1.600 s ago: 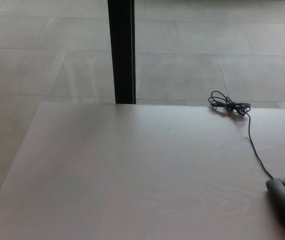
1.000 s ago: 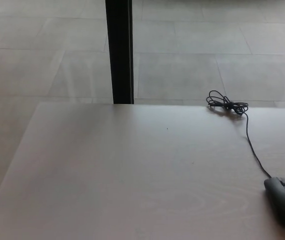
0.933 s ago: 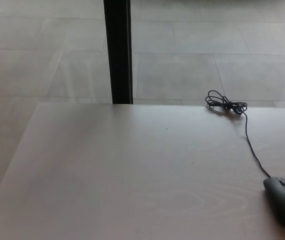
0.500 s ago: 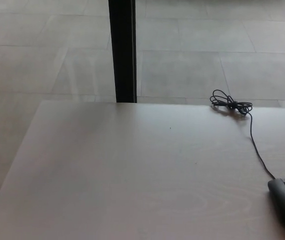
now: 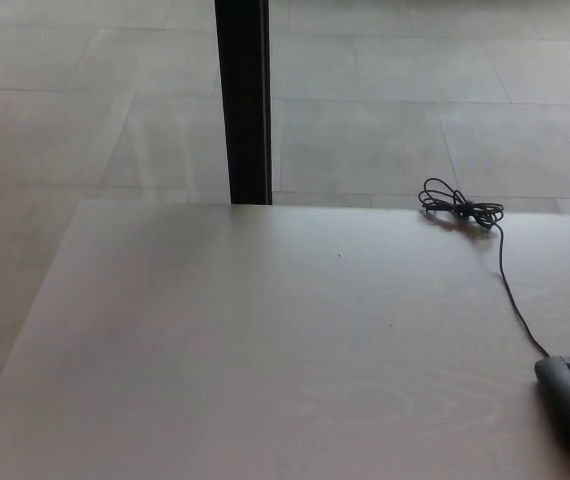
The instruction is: The robot uses its right fingers to click on the left button of the black mouse placed on the table.
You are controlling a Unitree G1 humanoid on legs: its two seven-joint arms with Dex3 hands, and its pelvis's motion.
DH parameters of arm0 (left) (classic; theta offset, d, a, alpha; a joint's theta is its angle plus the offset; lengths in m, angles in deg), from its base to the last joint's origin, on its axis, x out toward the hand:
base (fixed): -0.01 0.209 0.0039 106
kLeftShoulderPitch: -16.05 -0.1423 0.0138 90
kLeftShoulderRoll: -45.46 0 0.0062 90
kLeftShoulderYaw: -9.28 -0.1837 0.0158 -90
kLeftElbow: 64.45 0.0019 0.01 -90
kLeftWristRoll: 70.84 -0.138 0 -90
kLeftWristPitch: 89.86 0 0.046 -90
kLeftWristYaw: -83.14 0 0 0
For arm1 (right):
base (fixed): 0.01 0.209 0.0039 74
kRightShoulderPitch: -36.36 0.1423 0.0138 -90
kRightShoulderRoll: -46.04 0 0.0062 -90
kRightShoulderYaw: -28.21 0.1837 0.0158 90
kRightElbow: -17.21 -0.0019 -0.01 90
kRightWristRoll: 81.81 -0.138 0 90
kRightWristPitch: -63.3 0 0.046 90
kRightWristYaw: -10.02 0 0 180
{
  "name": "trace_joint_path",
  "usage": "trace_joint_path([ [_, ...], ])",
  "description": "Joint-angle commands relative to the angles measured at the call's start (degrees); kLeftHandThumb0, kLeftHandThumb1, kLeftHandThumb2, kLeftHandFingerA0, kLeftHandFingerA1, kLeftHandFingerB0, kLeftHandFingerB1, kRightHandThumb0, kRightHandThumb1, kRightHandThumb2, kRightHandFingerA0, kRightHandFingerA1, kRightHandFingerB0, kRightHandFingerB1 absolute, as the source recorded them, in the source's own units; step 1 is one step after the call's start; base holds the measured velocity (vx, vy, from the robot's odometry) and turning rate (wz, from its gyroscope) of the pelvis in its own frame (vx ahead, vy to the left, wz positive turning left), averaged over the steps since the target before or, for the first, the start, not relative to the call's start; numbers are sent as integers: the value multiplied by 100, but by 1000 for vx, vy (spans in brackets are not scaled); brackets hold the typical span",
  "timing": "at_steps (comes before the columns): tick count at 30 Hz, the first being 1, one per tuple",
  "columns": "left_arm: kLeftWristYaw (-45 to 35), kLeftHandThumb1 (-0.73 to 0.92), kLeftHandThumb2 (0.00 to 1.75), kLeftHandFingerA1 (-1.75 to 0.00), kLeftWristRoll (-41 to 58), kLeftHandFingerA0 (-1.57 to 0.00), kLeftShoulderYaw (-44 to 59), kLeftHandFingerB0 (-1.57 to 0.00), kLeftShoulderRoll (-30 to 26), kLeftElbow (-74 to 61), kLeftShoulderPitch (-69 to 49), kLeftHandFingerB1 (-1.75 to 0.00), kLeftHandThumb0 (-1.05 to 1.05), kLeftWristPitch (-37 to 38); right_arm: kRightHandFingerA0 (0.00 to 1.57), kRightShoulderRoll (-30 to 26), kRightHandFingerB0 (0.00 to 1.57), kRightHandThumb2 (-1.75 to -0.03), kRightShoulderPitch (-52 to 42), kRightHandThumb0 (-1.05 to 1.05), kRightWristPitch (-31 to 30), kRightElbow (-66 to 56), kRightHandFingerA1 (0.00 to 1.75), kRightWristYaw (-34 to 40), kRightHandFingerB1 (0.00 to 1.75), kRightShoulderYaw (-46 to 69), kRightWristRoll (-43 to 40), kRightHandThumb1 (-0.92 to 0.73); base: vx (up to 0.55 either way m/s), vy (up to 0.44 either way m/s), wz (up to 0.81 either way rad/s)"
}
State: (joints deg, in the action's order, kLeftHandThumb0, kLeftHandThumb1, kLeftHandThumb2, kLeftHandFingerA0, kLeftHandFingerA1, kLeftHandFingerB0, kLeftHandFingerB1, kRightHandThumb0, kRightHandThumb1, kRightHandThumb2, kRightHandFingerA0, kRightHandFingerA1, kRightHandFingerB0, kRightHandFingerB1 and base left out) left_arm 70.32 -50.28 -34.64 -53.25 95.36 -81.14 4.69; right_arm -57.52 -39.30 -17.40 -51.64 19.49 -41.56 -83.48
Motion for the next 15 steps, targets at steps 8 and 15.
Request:
trace_joint_path([
  [8,58,92,72,-58,98,-57,-85,-42,-267,60,85,-44,-81,120,37,-853,39,-68,-792,-96,-290,-1262,49,-251,35,-2108,3006,-91,0,0,0],
  [15,-23,92,73,-58,167,-54,-50,-41,-264,-1,81,-44,-79,49,34,-922,36,-68,-802,-93,-384,-1346,47,-280,34,-2645,3440,-92,0,0,0],
])
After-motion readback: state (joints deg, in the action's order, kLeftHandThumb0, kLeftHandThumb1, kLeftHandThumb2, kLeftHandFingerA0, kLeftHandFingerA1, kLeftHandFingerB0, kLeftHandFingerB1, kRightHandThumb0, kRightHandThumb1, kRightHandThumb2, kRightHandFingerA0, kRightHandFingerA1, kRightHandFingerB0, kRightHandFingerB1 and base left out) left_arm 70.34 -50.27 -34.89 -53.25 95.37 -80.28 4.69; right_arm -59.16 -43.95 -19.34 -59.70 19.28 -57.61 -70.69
